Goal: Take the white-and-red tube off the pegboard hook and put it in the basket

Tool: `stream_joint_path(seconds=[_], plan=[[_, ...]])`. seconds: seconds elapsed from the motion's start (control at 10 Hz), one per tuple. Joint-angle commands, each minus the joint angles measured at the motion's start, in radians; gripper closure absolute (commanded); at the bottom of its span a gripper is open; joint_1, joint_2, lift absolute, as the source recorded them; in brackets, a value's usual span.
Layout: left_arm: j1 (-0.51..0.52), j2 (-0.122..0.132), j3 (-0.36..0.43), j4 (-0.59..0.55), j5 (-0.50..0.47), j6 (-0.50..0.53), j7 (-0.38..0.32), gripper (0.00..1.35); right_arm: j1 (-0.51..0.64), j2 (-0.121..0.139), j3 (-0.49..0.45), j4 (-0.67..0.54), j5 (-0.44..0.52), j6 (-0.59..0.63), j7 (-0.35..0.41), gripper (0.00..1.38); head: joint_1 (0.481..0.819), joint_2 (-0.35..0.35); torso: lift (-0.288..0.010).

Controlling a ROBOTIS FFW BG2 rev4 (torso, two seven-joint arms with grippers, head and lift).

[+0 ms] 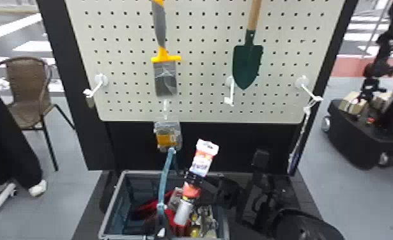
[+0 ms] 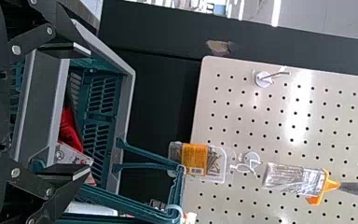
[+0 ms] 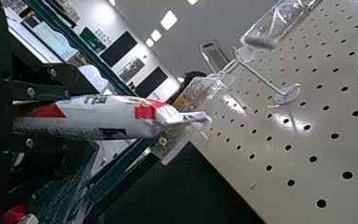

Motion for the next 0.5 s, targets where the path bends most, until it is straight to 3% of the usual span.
stream_joint_path(seconds=[0.0,0.1,0.2,0.3,0.4], plan=[[0.0,0.001,-0.002,0.002,0.001,0.002,0.0,0.4,-0.017,0.0,0.002,0.018,0.026,0.0,0.019,0.96,0.549,0.0,-0.1],[0.0,0.001,-0.002,0.002,0.003,0.004,0.0,0.4,-0.026,0.0,-0.001,0.018,0.043,0.0,0.03,0.81,0.549,0.0,-0.1],[0.0,0.001,-0.002,0.002,0.003,0.004,0.0,0.4,-0.032,0.002,0.002,0.018,0.048,0.0,0.034,0.51,0.549,0.0,-0.1],[-0.002,0.001,-0.002,0.002,0.003,0.004,-0.001,0.4,-0.032,0.0,0.002,0.018,0.048,0.0,0.036,0.29,0.549,0.0,-0.1],[0.0,0.003,-0.002,0.002,0.003,0.004,-0.001,0.4,-0.032,0.0,0.002,0.02,0.048,-0.006,0.036,0.15,0.549,0.0,-0.1]])
